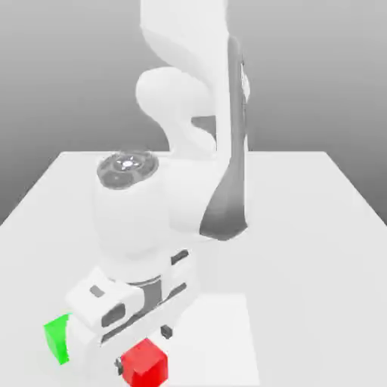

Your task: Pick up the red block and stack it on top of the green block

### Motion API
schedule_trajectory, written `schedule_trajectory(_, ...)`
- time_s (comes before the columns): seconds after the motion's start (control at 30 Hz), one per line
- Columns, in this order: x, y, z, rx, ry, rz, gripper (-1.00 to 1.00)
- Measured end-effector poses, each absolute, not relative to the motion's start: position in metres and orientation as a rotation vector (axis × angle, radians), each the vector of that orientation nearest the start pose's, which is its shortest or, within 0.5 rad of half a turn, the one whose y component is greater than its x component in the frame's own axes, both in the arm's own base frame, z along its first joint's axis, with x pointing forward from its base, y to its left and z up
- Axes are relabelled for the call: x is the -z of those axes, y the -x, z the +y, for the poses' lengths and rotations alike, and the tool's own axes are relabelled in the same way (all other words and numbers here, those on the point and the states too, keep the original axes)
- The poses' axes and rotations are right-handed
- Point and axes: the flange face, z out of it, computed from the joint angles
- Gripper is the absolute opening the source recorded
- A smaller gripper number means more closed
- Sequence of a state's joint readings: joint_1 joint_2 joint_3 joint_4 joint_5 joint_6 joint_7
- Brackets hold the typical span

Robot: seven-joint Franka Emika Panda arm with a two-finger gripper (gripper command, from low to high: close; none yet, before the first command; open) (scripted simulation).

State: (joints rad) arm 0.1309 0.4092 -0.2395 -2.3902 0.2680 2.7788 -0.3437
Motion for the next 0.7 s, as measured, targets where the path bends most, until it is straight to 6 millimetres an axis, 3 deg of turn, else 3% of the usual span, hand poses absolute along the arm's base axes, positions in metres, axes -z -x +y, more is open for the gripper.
schedule_trajectory(0.2, -0.151, -0.489, -0.073, -0.001, 3.142, -0.006, -1.00)
schedule_trajectory(0.37, -0.205, -0.488, -0.075, -0.002, 3.142, -0.019, -1.00)
schedule_trajectory(0.7, -0.228, -0.464, -0.138, -0.006, 3.118, -0.463, -1.00)
